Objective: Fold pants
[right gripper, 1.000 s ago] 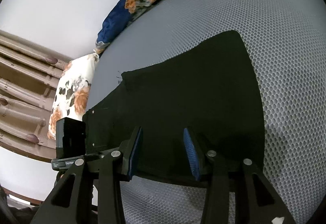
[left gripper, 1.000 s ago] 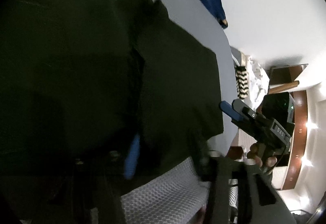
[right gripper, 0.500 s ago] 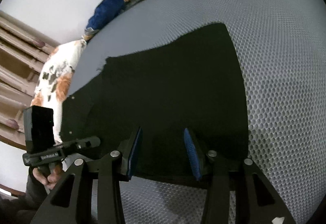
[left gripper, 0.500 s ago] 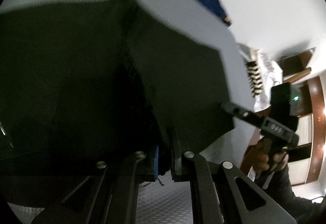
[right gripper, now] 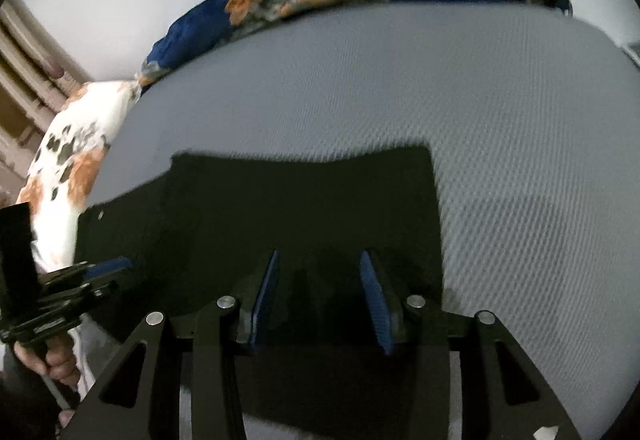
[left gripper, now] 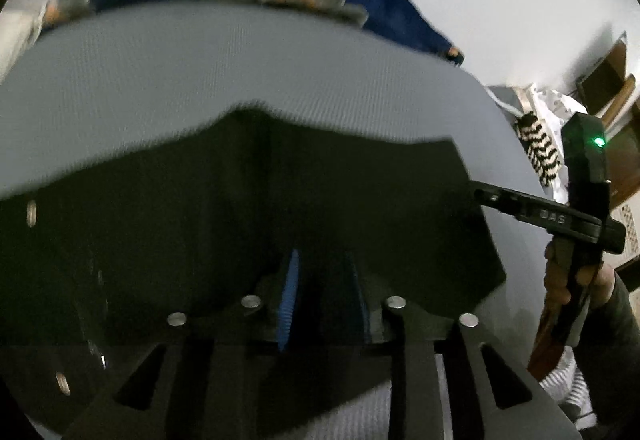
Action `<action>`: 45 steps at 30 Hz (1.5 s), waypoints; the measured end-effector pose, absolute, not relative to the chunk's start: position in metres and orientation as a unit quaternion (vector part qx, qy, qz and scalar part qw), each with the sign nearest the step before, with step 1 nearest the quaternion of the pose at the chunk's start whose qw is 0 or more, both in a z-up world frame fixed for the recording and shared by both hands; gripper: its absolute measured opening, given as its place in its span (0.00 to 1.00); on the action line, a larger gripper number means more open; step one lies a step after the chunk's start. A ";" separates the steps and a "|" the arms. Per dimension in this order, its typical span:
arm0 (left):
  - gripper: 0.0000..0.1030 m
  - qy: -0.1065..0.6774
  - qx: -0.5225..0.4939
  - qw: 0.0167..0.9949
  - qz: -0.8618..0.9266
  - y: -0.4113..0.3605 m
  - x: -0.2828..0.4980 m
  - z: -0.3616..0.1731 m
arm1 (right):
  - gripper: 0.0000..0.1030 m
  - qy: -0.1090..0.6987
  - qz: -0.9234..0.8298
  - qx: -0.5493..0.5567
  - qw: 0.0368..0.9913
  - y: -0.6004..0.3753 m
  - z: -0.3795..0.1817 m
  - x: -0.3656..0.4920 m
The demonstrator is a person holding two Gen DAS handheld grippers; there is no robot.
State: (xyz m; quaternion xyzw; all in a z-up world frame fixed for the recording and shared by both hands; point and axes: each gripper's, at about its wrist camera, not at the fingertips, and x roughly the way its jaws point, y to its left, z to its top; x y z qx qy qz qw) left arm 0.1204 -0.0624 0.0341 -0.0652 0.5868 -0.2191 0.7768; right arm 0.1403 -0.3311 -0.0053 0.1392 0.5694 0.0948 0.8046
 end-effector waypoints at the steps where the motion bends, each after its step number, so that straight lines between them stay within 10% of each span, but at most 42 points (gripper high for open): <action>1: 0.28 0.578 -0.058 0.783 -0.222 -0.068 0.127 0.034 | 0.37 0.568 0.086 0.132 0.807 -0.333 -0.007 0.148; 17: 0.28 0.603 -0.028 0.774 -0.193 -0.081 0.187 -0.021 | 0.28 0.583 0.058 0.123 0.801 -0.343 -0.032 0.184; 45: 0.55 0.549 -0.082 0.829 -0.066 0.111 0.084 0.094 | 0.34 0.617 0.169 0.105 0.762 -0.227 -0.017 0.077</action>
